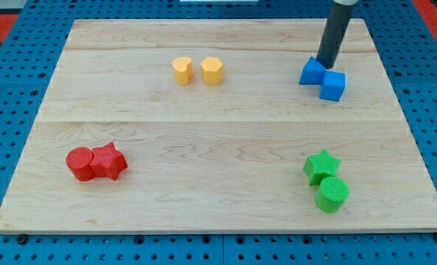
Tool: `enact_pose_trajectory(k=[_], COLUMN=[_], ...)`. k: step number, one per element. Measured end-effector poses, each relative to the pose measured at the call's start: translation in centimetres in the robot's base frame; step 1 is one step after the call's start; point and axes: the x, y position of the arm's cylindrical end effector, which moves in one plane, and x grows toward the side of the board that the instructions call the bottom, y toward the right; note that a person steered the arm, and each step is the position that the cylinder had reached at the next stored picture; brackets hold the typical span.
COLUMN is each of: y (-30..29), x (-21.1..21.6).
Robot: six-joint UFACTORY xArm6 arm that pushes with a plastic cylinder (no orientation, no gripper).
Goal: Push the blue triangle into the blue cube
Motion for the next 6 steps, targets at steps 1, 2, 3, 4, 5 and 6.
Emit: enact_pose_trajectory(k=[1, 2, 3, 4, 5, 6], y=[-1.6, -6.0, -4.6, -3.9, -3.8, -4.5], x=[-1.5, -0.1, 2.4, 4.0, 4.0, 4.0])
